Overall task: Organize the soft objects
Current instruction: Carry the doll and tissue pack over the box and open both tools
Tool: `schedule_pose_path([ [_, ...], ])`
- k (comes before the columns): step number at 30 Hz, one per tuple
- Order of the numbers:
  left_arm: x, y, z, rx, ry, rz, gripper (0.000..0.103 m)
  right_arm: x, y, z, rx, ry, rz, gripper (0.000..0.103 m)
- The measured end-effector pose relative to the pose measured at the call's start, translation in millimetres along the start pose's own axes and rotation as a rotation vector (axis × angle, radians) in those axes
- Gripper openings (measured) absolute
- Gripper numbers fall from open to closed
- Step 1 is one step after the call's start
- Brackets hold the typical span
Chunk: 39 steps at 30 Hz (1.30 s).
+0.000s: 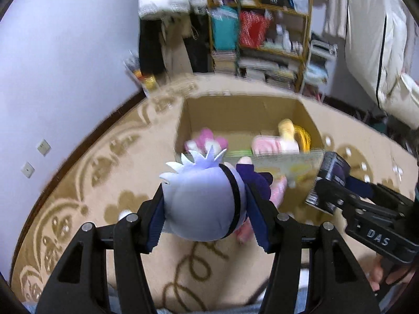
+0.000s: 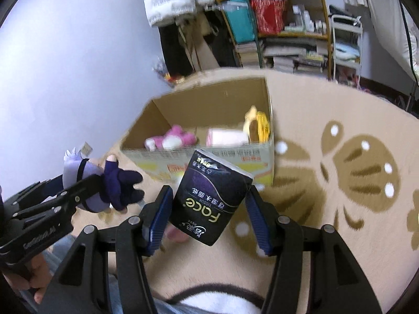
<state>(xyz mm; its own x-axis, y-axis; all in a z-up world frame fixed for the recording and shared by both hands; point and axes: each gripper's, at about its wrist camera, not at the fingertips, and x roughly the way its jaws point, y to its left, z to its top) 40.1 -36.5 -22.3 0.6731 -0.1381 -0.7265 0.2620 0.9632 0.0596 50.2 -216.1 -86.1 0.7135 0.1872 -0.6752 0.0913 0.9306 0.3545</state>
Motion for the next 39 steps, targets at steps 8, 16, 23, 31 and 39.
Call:
schedule_pose_path([
  [8, -9, 2, 28, 0.004, -0.154, 0.044, 0.057, -10, 2, 26, -0.015, -0.147, -0.032, 0.060],
  [16, -1, -2, 57, 0.037, -0.228, 0.096, 0.057, -6, 1, 47, -0.037, -0.212, -0.076, 0.060],
  [23, 12, 2, 75, 0.056, -0.268, 0.104, 0.057, 4, -3, 64, -0.058, -0.238, -0.101, 0.060],
  [31, 29, 2, 80, 0.056, -0.268, 0.080, 0.057, 21, -8, 67, -0.116, -0.235, -0.121, 0.060],
  [39, 53, 3, 76, 0.052, -0.226, 0.065, 0.057, 36, -13, 67, -0.130, -0.233, -0.084, 0.060],
])
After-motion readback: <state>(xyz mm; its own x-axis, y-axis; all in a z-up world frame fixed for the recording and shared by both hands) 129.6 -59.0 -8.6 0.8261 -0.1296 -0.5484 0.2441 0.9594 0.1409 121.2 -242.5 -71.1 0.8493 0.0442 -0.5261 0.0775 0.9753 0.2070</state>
